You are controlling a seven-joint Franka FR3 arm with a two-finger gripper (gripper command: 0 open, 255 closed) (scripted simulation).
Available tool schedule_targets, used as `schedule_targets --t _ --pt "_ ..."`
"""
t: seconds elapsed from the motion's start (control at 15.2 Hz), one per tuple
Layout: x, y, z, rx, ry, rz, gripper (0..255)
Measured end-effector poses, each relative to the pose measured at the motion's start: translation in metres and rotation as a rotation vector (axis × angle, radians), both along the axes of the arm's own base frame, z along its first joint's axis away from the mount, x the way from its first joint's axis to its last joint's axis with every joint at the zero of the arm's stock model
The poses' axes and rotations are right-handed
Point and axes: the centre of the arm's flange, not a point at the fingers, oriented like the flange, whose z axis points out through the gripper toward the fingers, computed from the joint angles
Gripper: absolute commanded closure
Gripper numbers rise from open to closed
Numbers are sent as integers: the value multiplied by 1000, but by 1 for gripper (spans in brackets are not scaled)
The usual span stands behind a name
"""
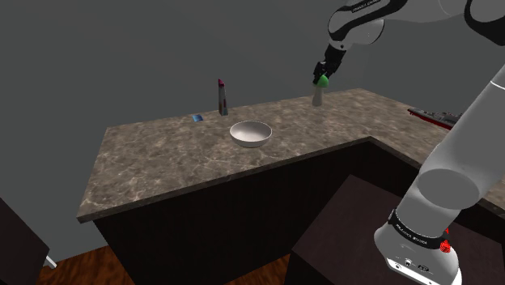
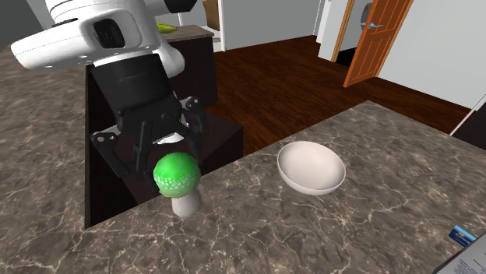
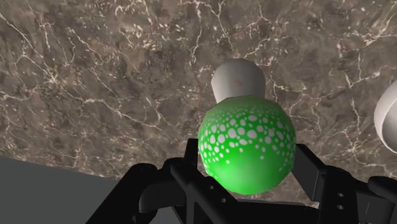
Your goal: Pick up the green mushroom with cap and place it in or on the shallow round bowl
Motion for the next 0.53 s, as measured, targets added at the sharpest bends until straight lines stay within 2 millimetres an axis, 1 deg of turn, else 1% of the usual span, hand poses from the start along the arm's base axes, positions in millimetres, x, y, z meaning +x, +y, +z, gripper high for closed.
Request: schedule_targets --t 0.33,0.4,0.53 --pt "24 59 8 0 0 0 255" --pt "29 71 13 -1 0 0 255" --pt "40 96 10 -1 0 0 255"
